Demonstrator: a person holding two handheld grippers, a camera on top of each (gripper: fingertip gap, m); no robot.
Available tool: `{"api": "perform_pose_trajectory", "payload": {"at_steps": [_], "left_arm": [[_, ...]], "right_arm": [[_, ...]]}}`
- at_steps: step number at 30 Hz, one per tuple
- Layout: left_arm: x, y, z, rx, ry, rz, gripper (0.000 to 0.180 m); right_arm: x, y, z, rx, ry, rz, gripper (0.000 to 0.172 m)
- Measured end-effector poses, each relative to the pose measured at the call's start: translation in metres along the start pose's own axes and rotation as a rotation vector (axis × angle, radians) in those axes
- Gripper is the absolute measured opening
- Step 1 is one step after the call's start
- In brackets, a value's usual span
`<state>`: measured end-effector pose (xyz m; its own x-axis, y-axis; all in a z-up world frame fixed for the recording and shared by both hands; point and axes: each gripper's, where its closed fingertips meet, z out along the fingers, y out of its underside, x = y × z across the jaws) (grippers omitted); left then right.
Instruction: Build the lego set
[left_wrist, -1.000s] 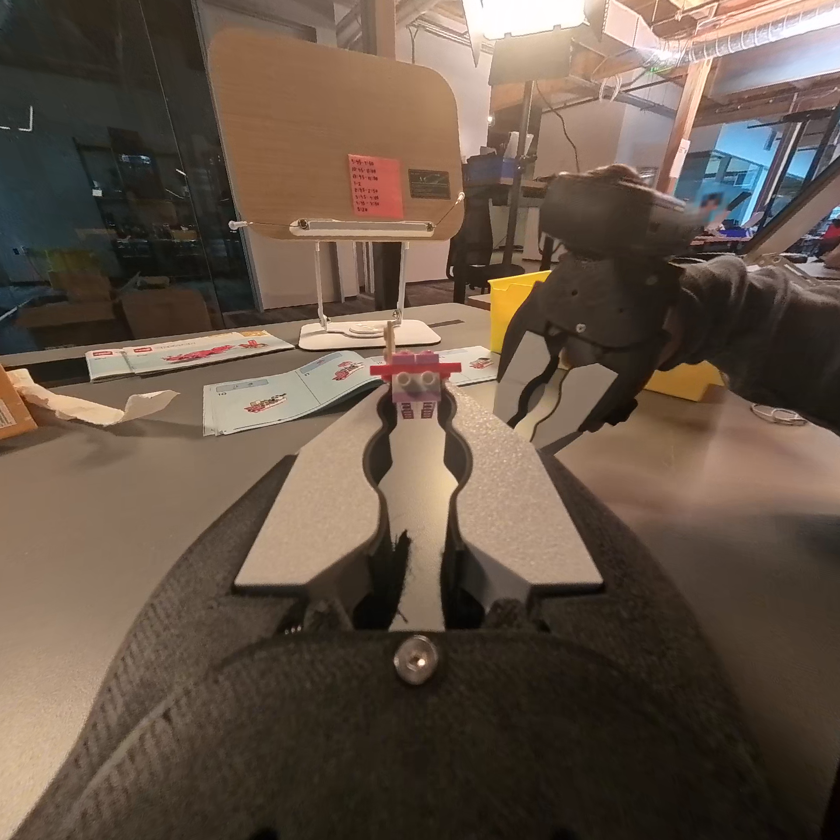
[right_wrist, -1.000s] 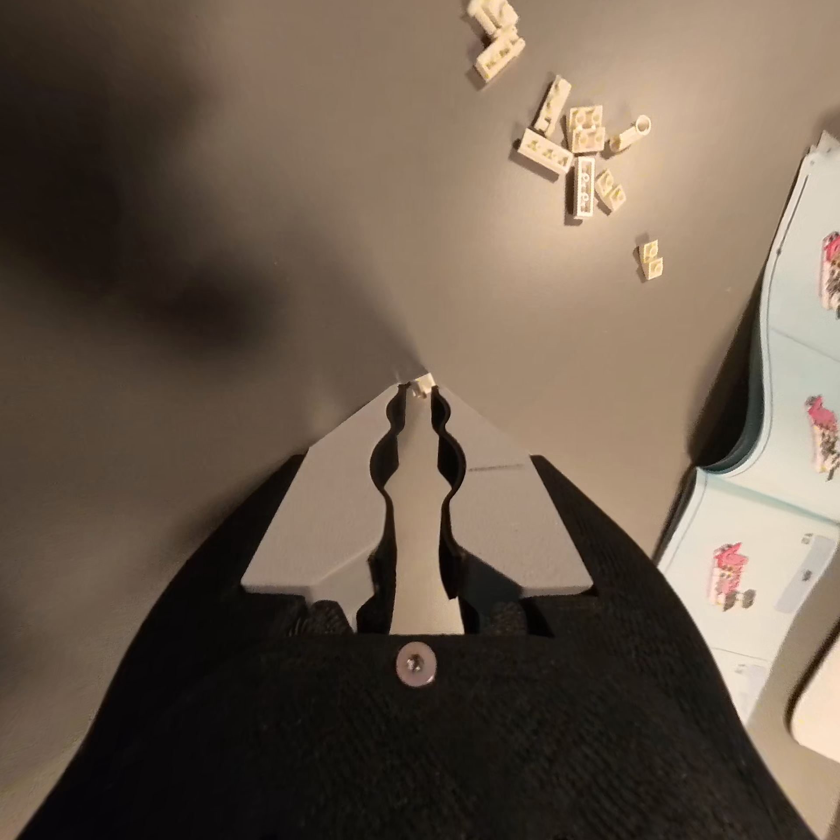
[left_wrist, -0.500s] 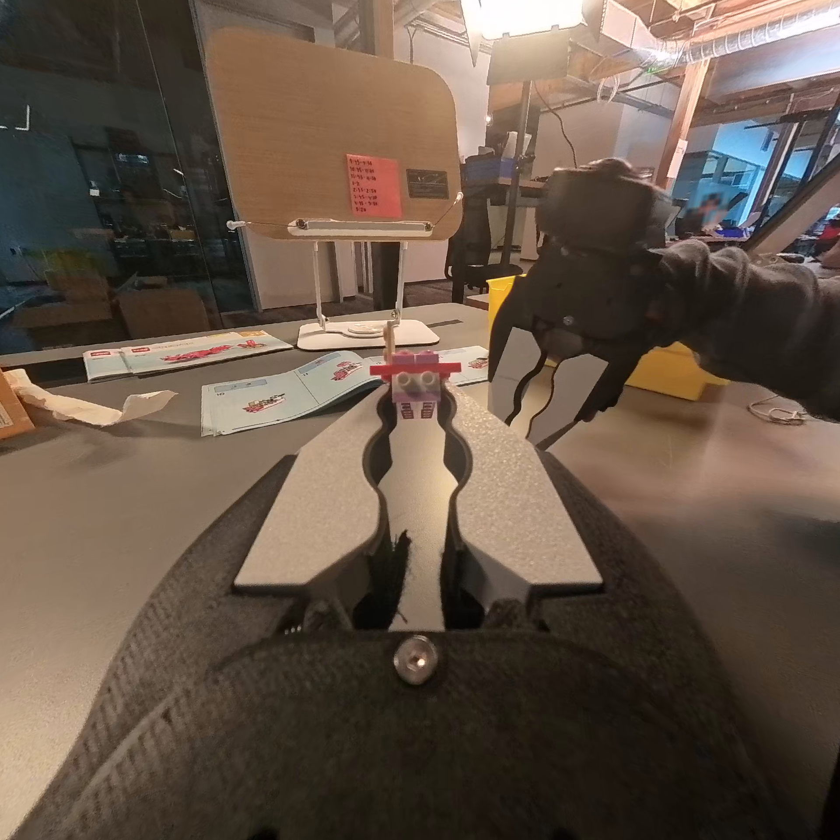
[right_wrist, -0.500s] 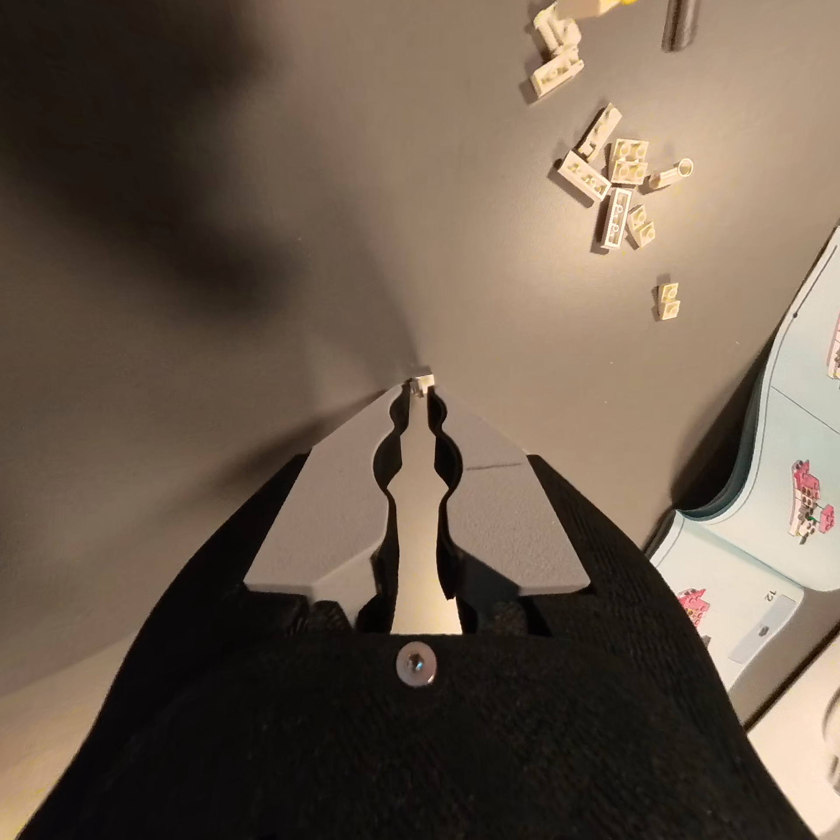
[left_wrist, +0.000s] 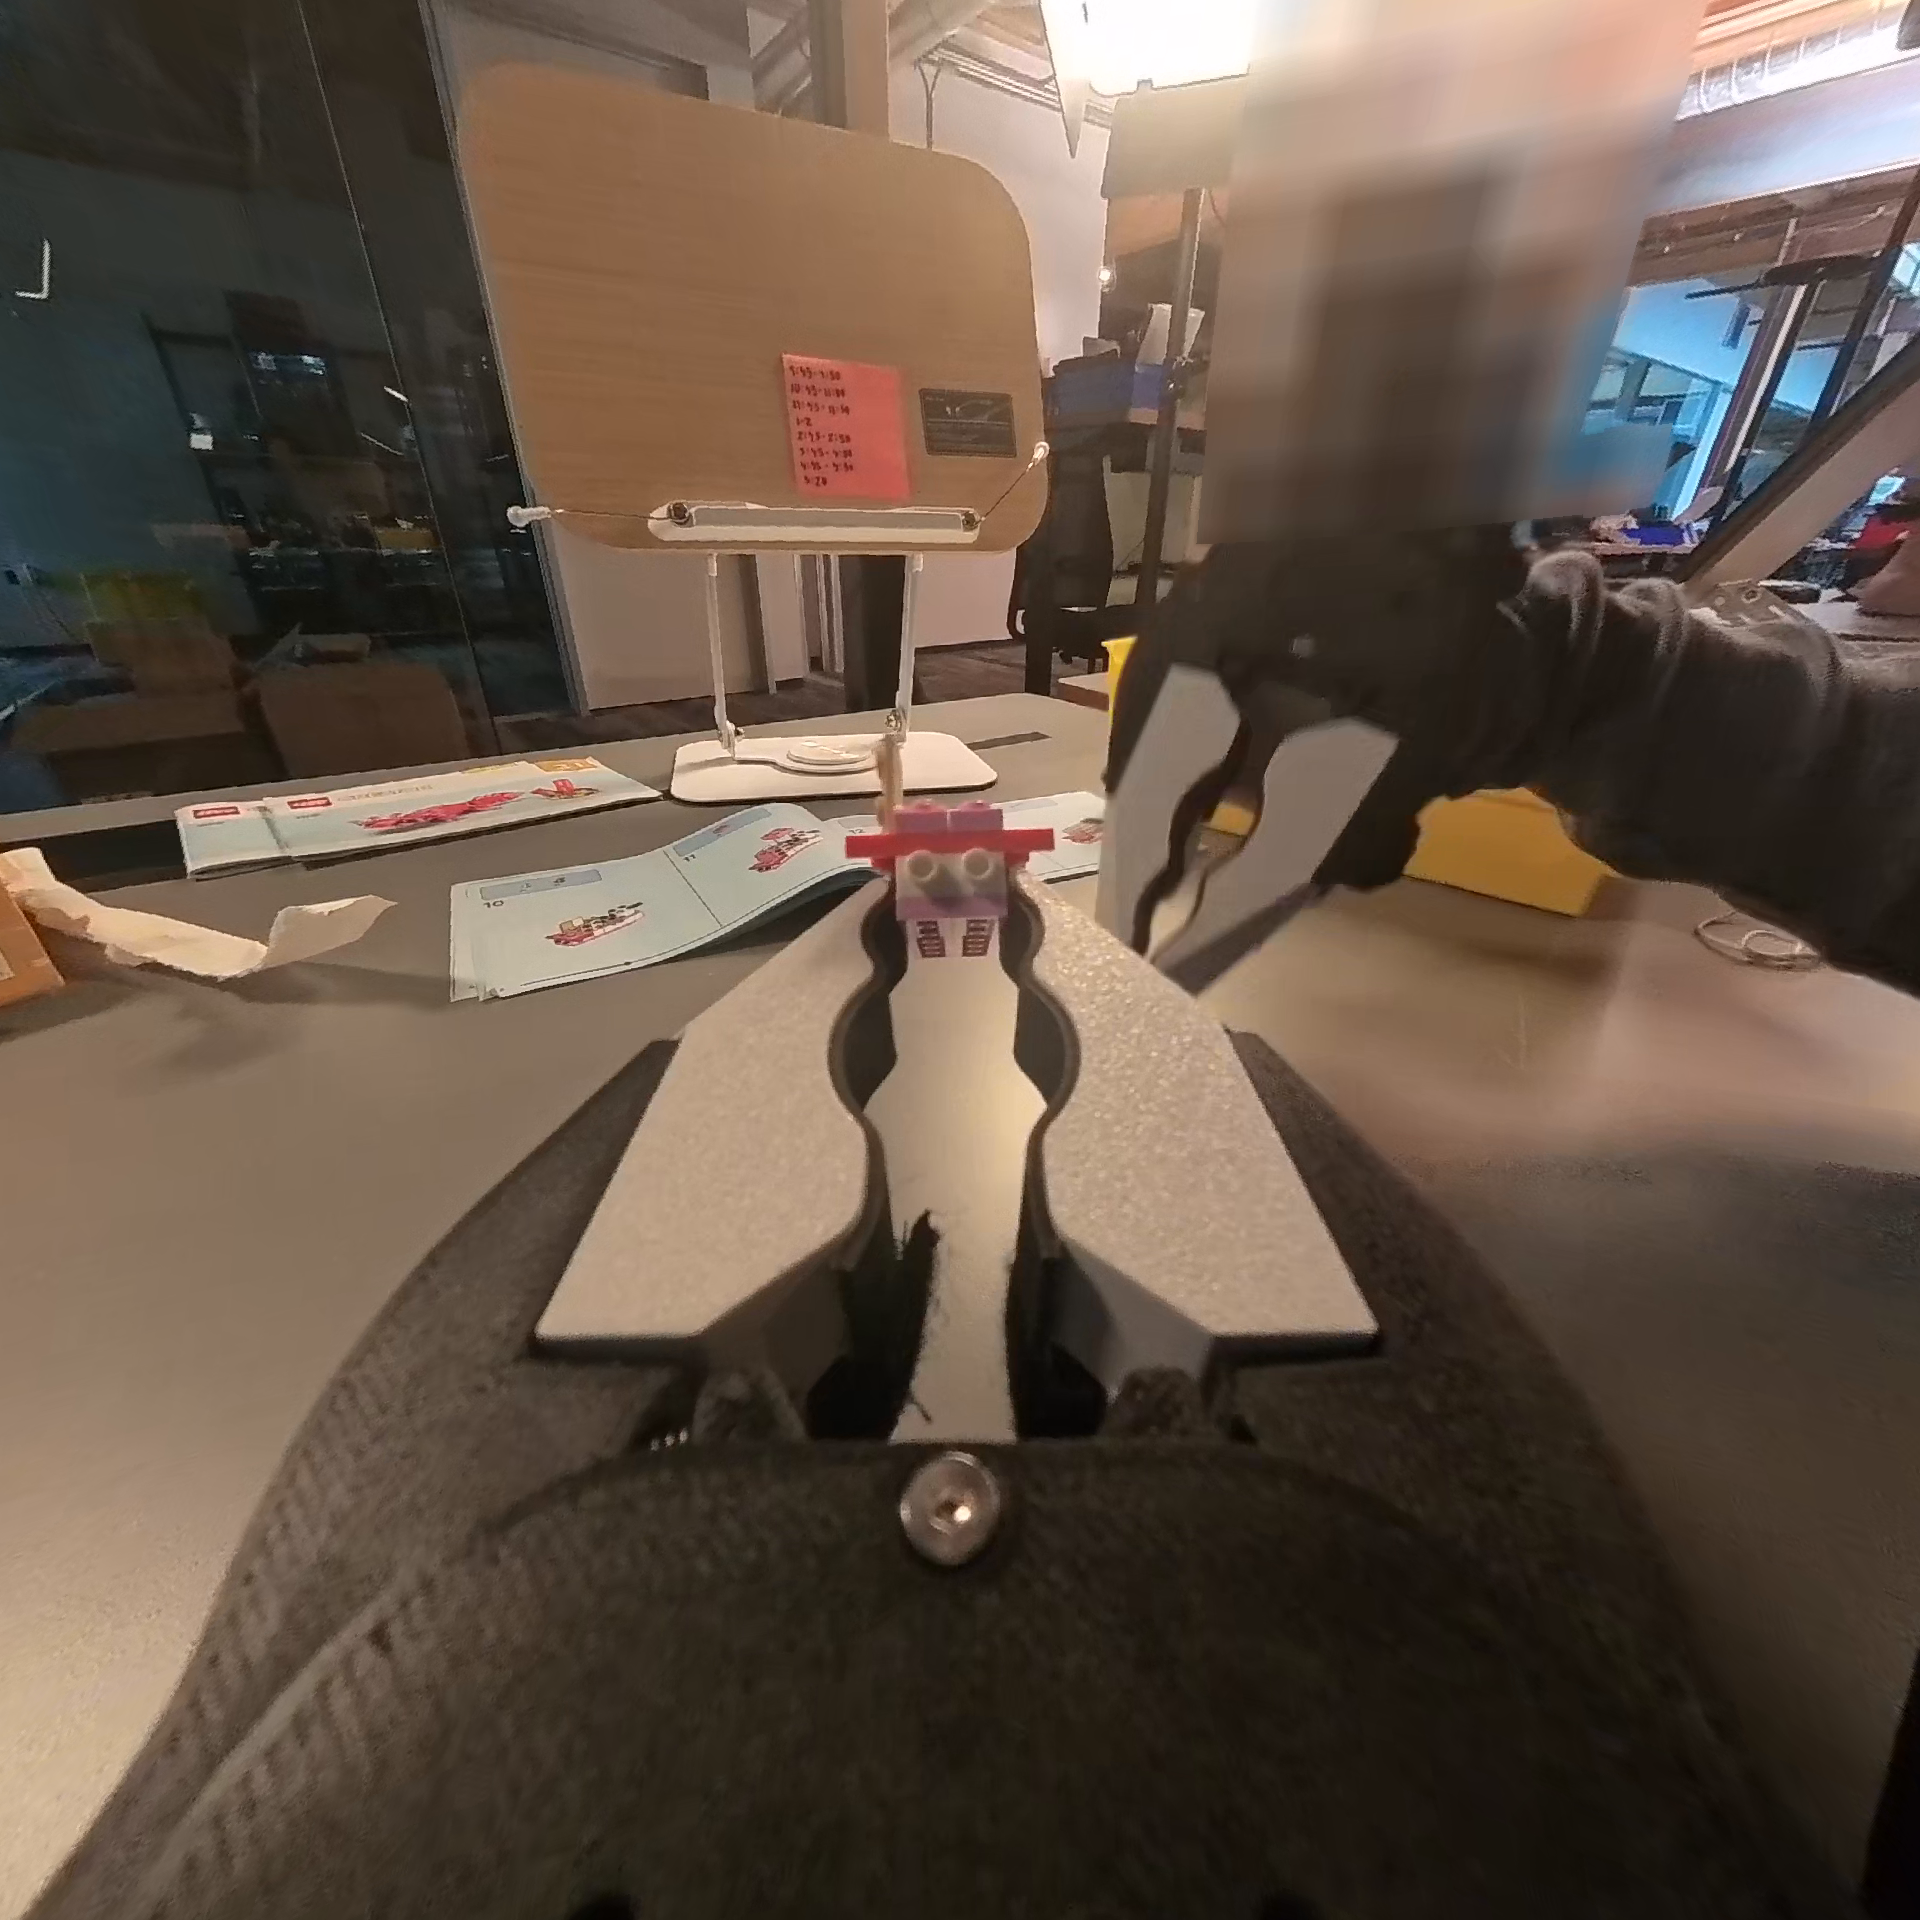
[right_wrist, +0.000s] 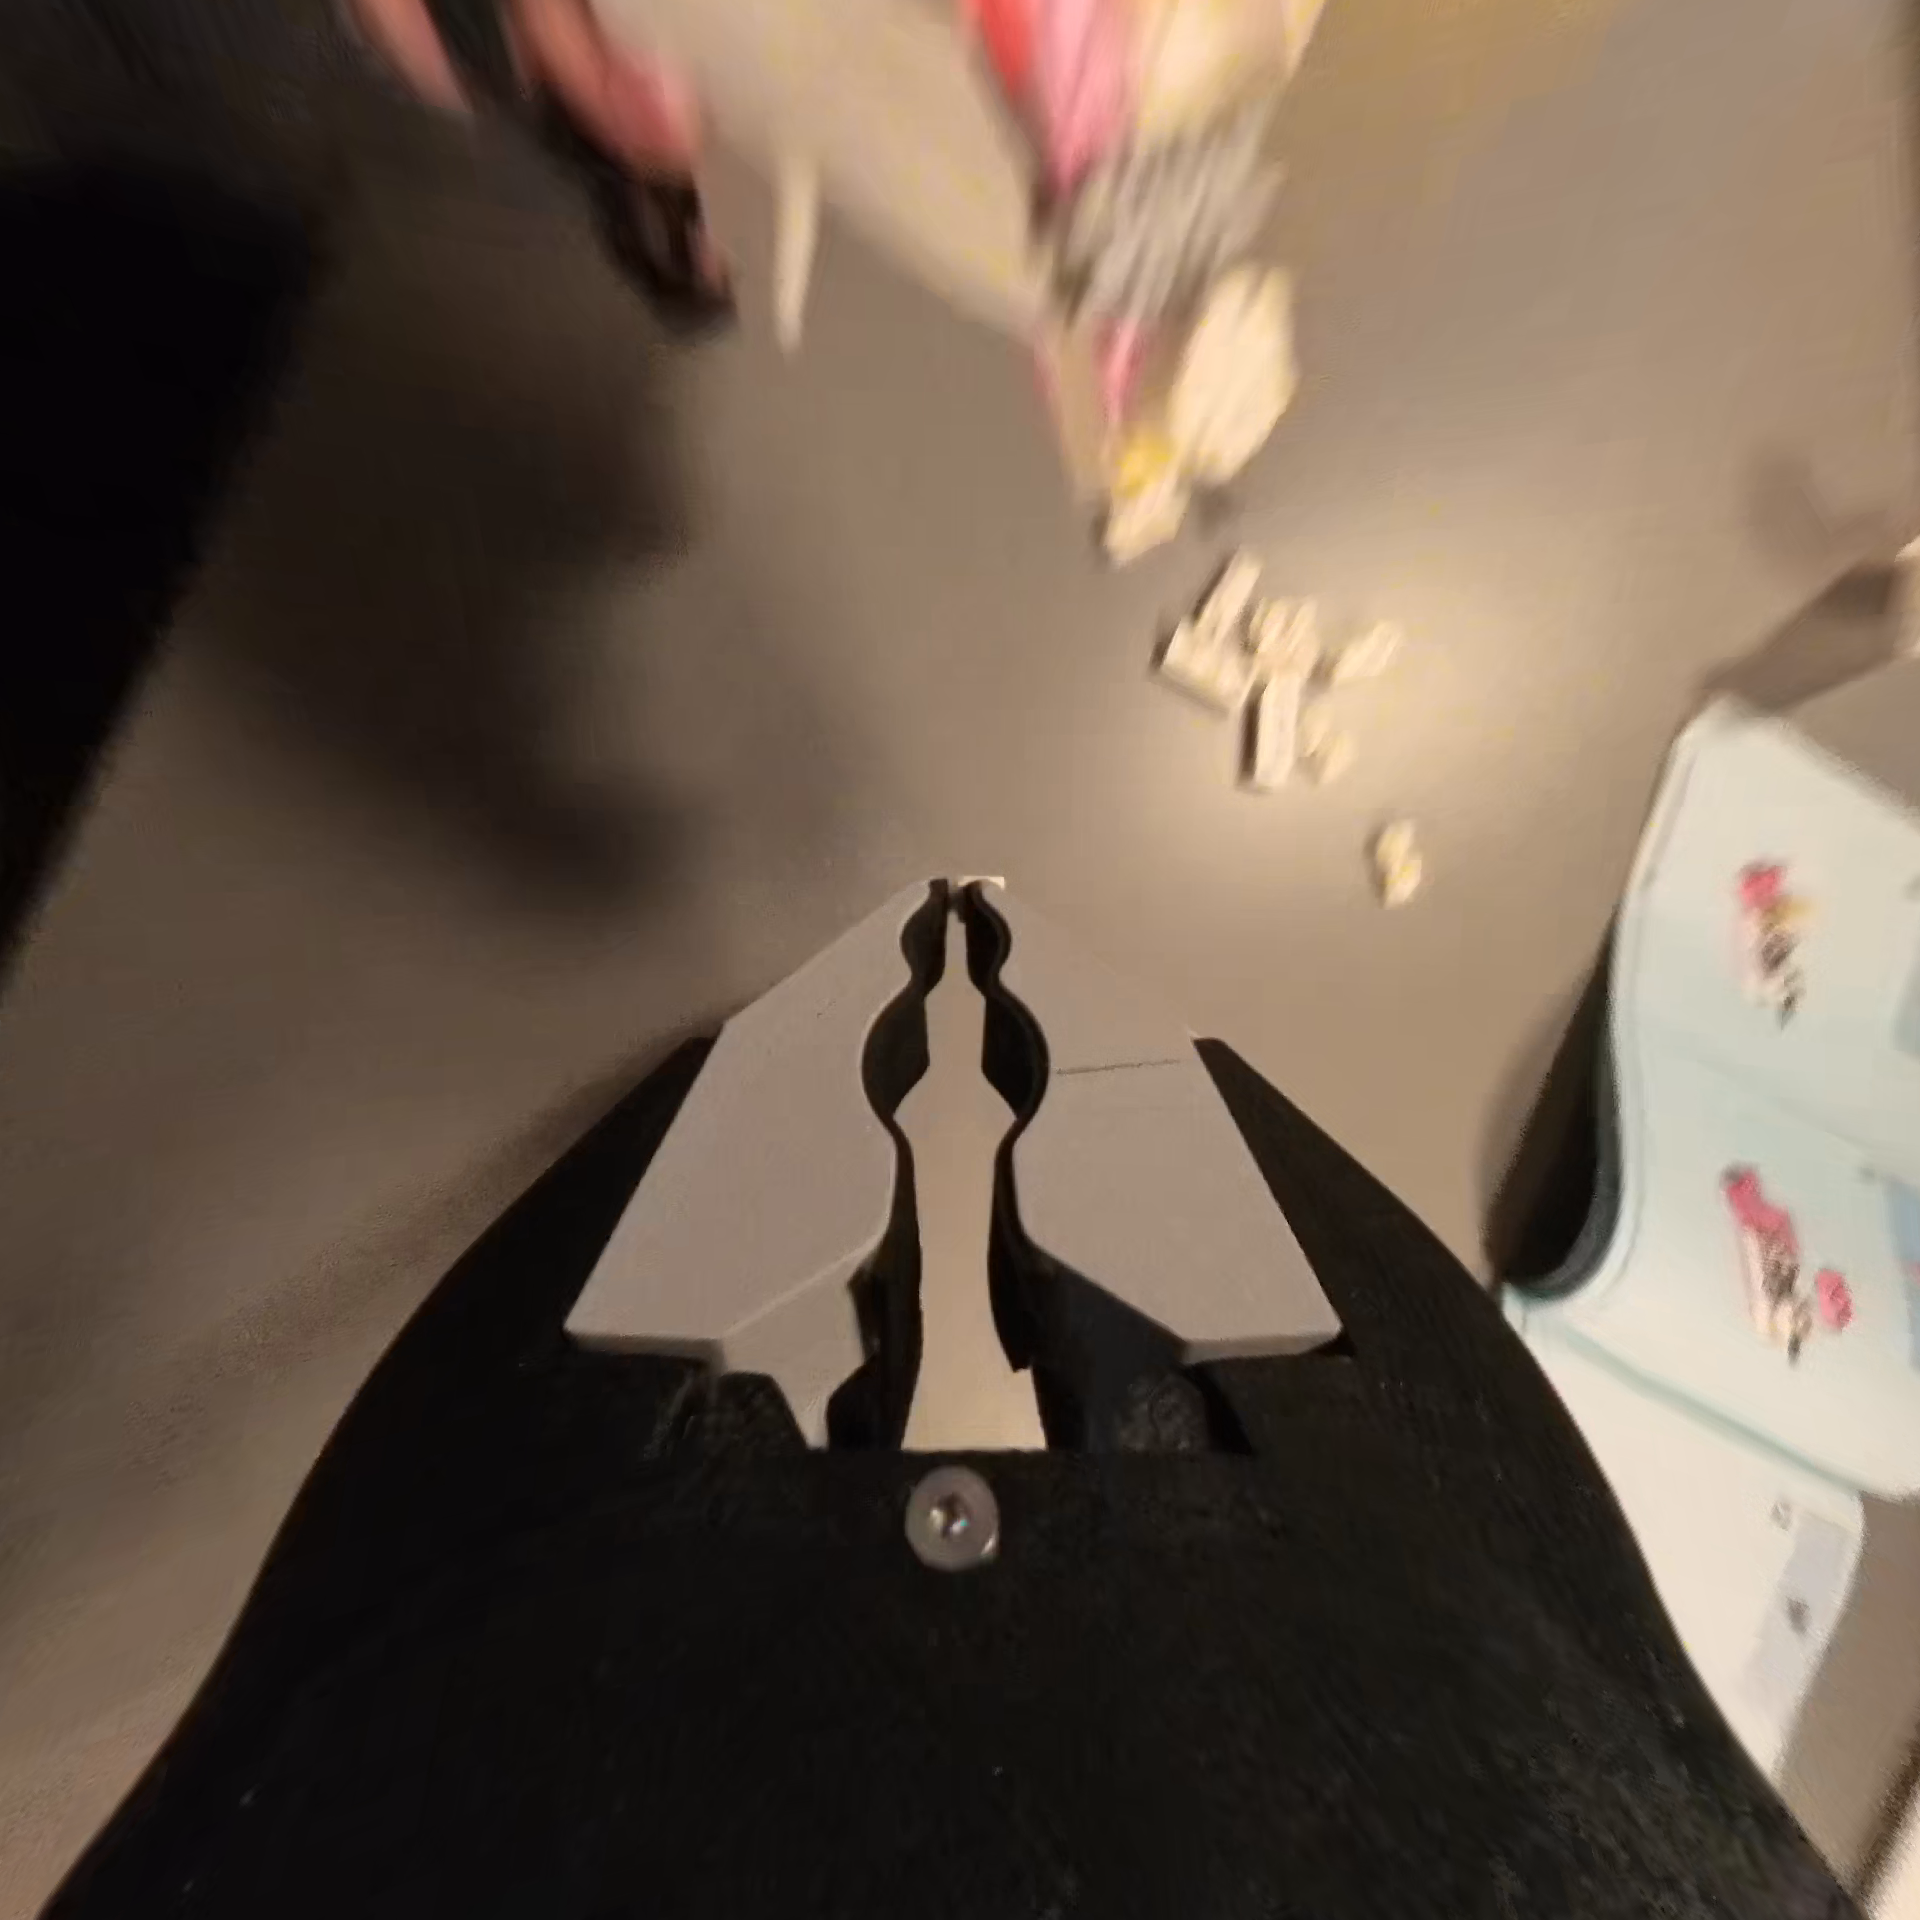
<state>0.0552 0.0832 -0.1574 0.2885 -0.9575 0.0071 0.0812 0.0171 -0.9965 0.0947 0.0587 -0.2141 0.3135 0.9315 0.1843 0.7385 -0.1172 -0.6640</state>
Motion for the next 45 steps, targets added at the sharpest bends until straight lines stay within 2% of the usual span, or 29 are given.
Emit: {"api": "perform_pose_trajectory", "payload": {"at_steps": [3, 7, 11, 15, 28, 45], "left_arm": [[0.005, 0.002, 0.001, -0.012, 0.035, -0.003, 0.015], [0.019, 0.004, 0.002, -0.031, 0.132, 0.004, 0.015], [0.036, 0.005, 0.001, -0.036, 0.234, 0.024, 0.015], [0.042, 0.005, 0.0, -0.033, 0.278, 0.02, 0.015], [0.052, 0.009, 0.0, -0.051, 0.306, 0.085, 0.015], [0.049, 0.007, -0.001, -0.034, 0.295, 0.067, 0.014]], "right_arm": [[-0.002, -0.051, -0.026, 0.319, 0.016, -0.038, 0.001], [-0.016, -0.074, -0.032, 0.441, -0.059, -0.079, 0.001], [-0.02, -0.08, -0.033, 0.442, -0.098, -0.093, 0.001], [-0.023, -0.076, -0.031, 0.402, -0.146, -0.095, 0.001], [-0.031, -0.069, -0.033, 0.351, -0.284, -0.052, 0.001], [-0.029, -0.073, -0.03, 0.39, -0.375, 0.018, 0.001]]}}
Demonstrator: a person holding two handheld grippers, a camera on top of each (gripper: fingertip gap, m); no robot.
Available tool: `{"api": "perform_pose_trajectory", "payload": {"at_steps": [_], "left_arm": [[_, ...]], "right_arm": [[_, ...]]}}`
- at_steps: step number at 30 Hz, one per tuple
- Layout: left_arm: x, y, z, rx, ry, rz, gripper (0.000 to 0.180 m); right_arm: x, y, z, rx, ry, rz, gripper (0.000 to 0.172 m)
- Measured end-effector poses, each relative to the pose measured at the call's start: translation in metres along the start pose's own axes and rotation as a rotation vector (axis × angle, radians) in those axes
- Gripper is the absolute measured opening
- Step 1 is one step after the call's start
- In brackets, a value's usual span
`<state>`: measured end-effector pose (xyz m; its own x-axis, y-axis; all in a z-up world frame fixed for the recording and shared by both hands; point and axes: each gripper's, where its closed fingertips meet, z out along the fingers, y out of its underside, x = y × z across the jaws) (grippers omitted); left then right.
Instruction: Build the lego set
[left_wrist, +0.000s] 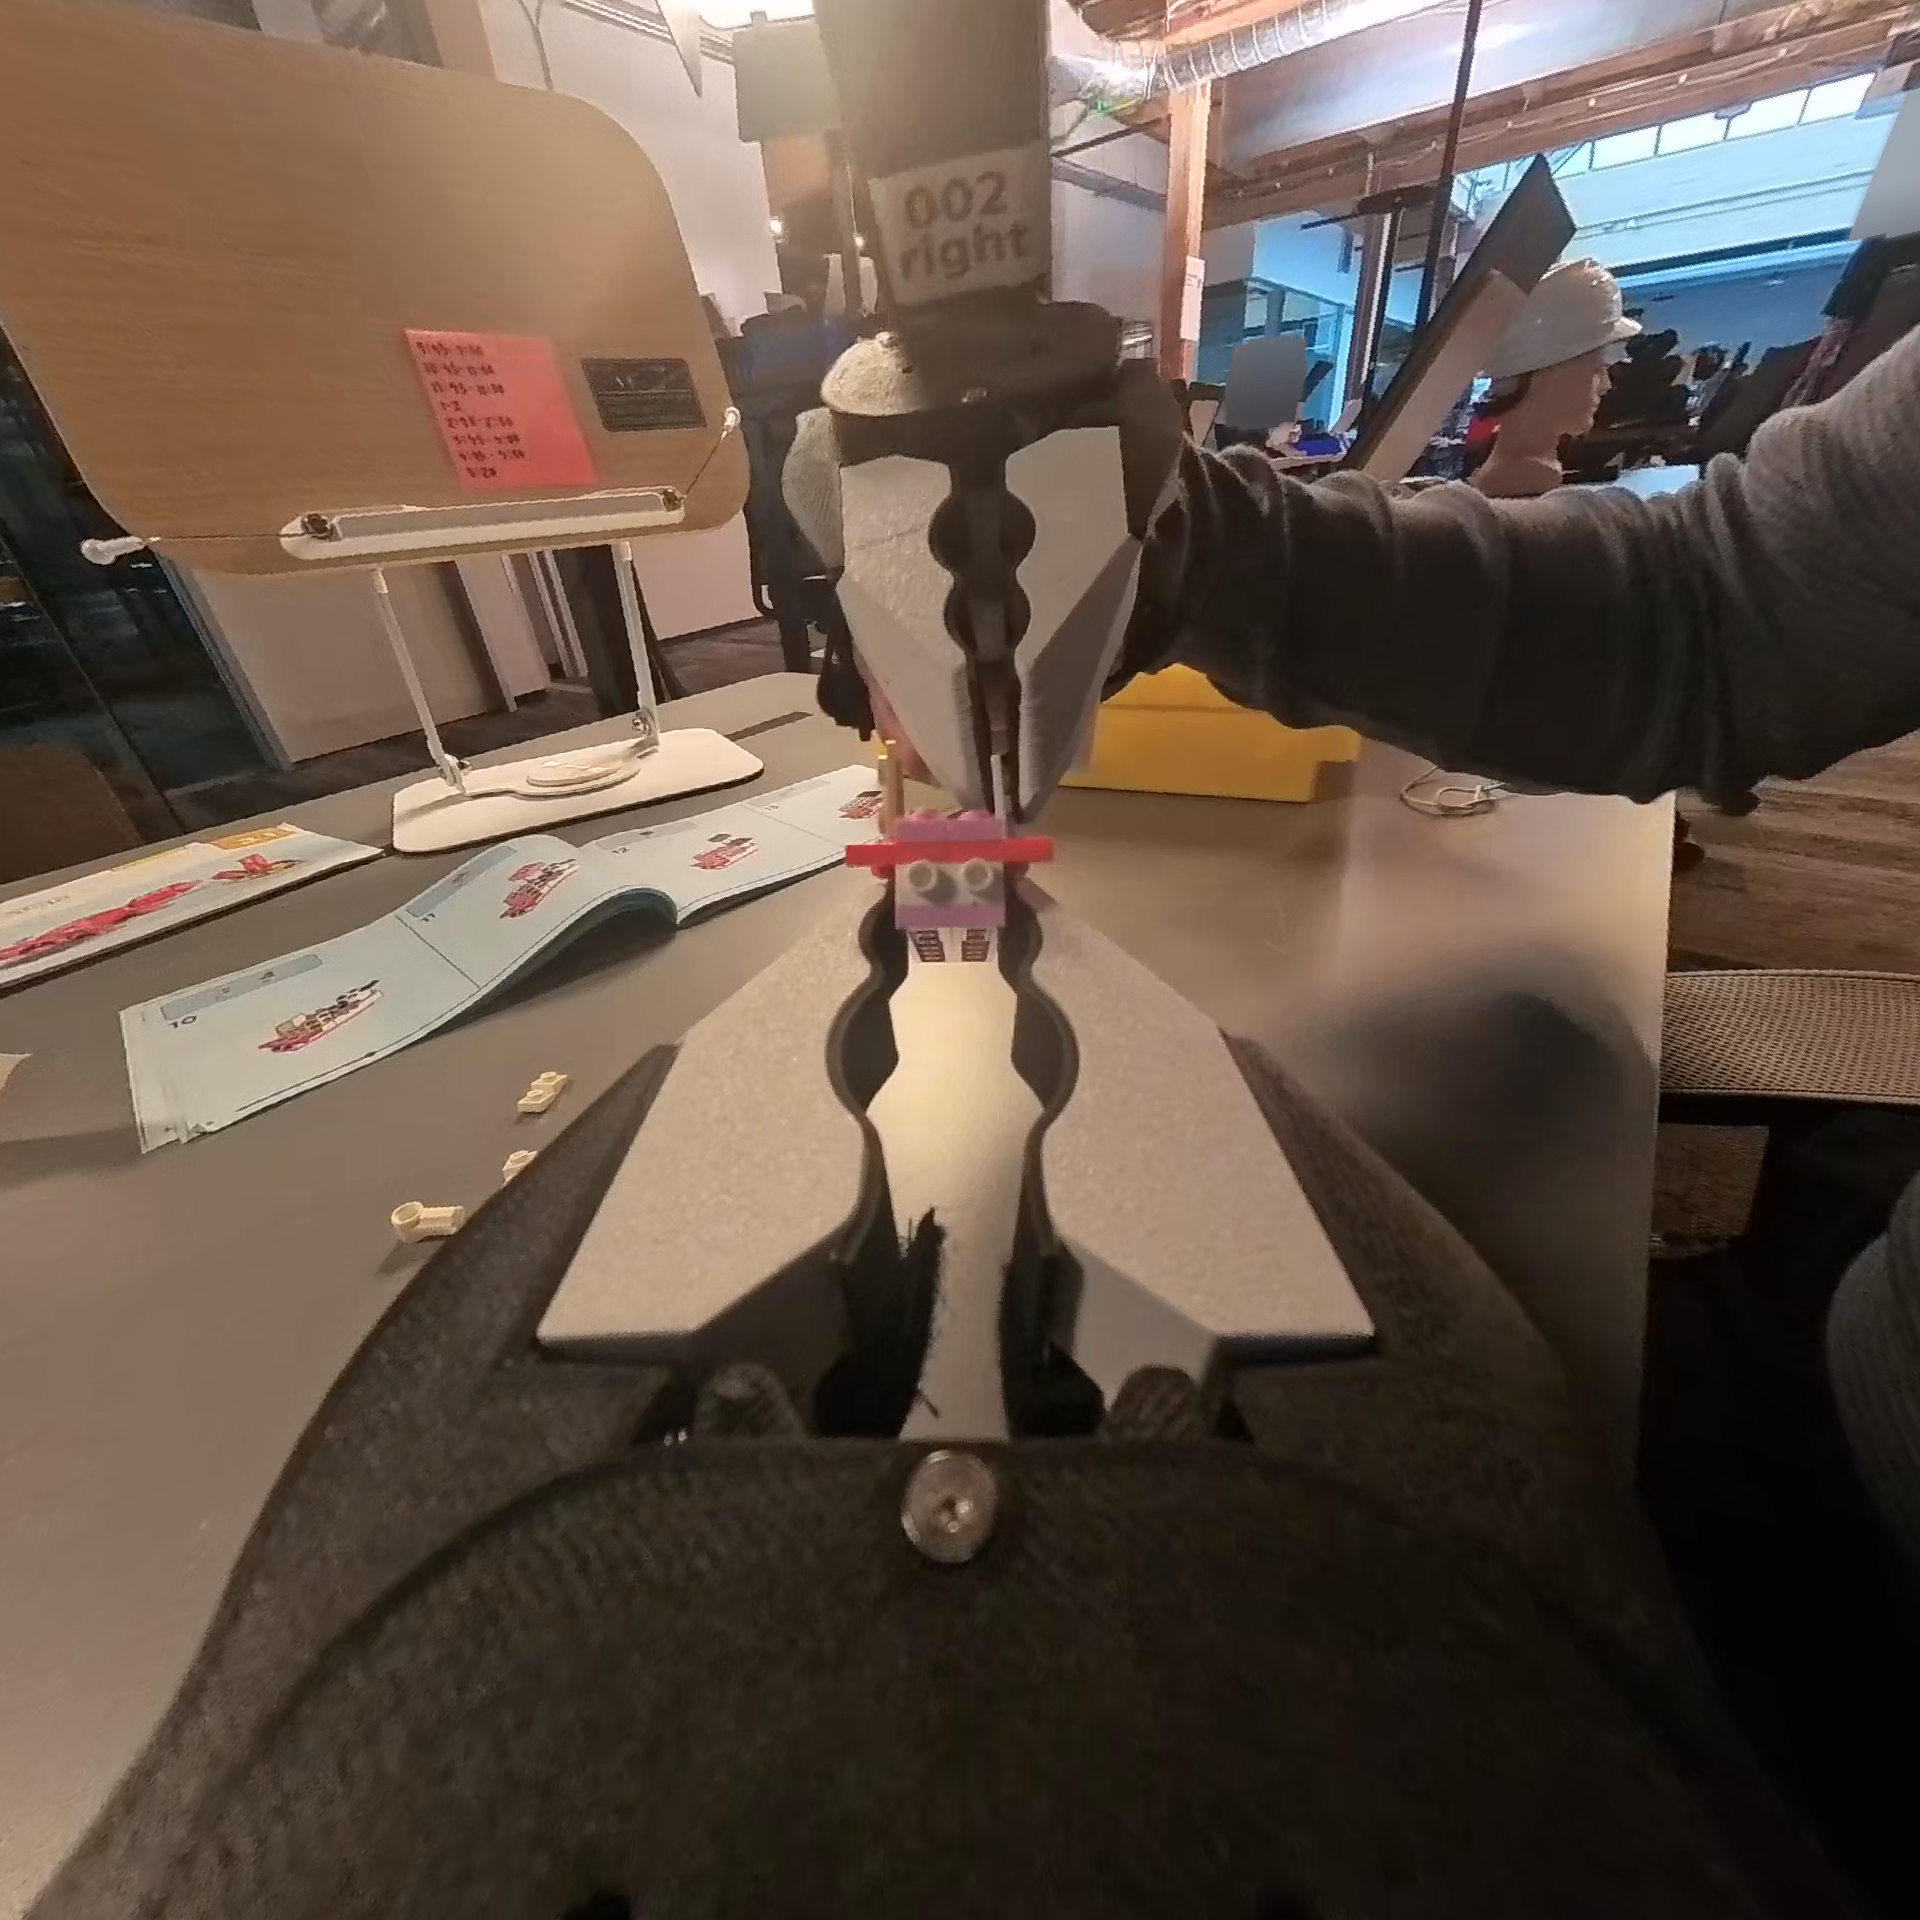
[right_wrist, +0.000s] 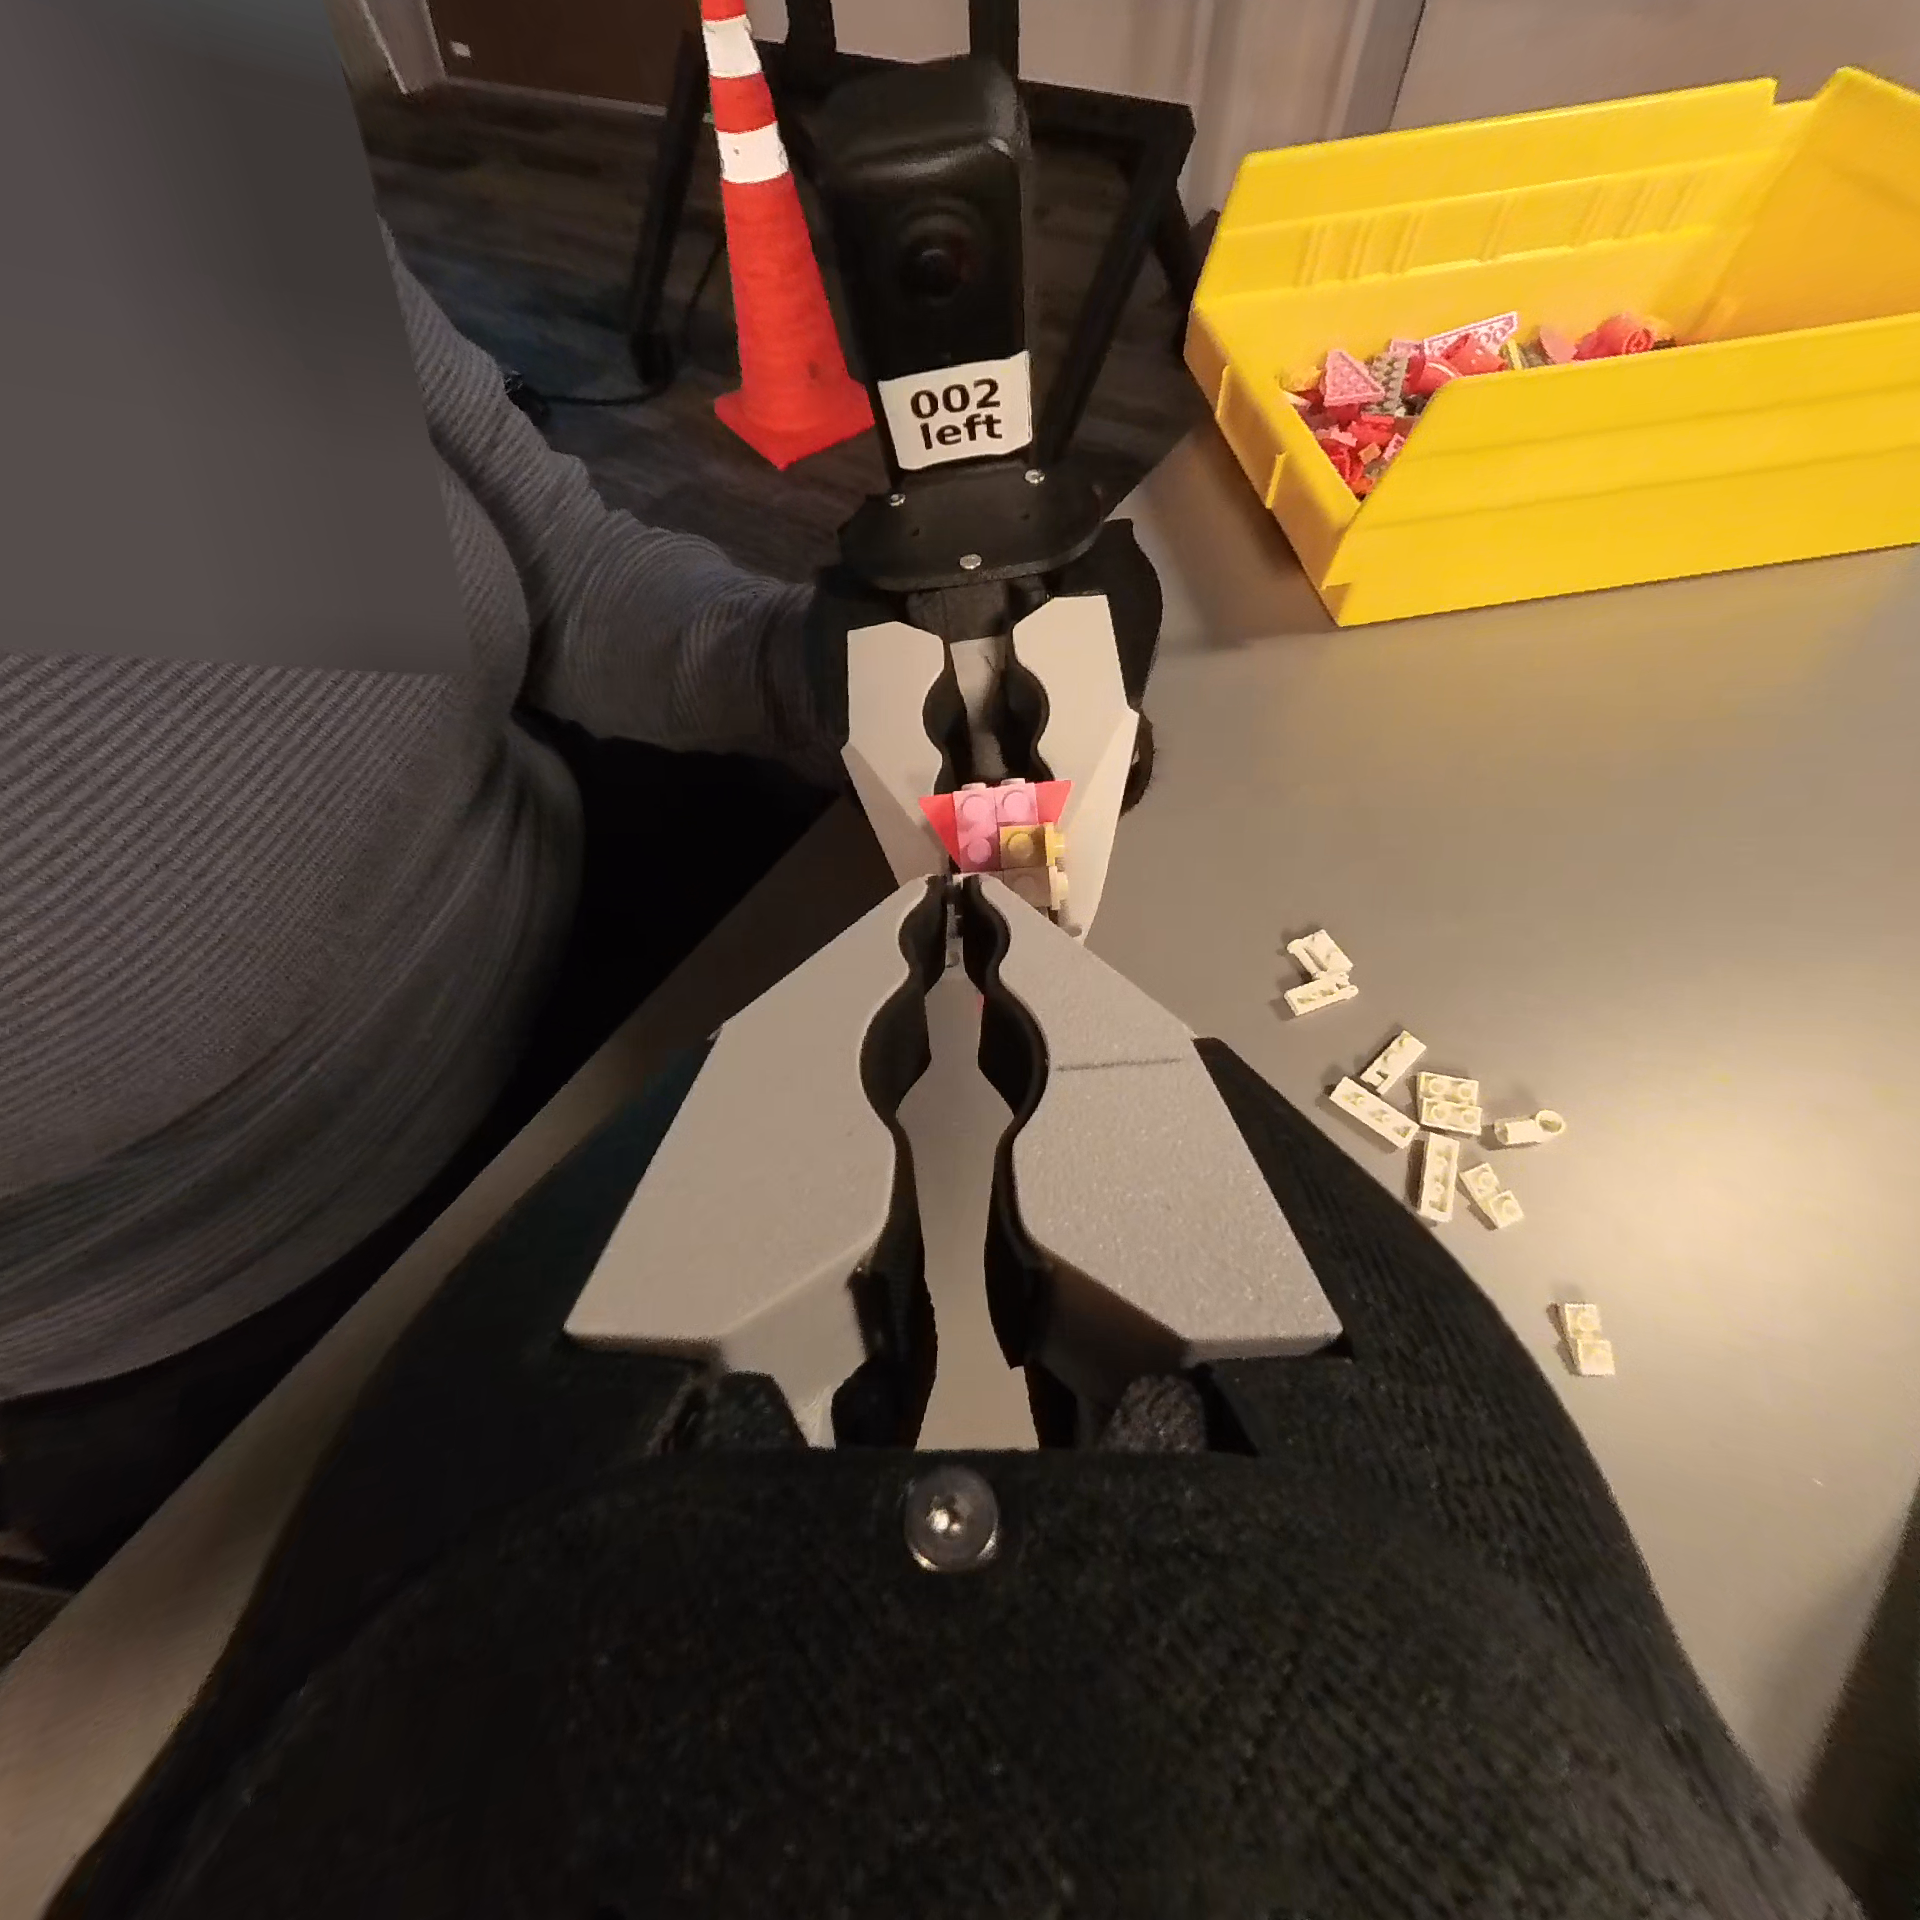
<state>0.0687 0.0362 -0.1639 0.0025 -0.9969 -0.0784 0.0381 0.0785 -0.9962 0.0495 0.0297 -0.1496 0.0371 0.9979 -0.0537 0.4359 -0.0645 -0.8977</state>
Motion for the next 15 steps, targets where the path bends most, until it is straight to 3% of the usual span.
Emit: {"api": "perform_pose_trajectory", "payload": {"at_steps": [12, 15], "left_arm": [[-0.004, -0.002, -0.001, 0.016, -0.015, -0.022, 0.014], [-0.004, -0.013, -0.005, 0.096, 0.006, -0.046, 0.015]], "right_arm": [[0.004, -0.005, 0.001, -0.052, 0.09, -0.046, 0.001], [0.002, -0.018, 0.0, 0.019, 0.137, -0.058, 0.001]]}}
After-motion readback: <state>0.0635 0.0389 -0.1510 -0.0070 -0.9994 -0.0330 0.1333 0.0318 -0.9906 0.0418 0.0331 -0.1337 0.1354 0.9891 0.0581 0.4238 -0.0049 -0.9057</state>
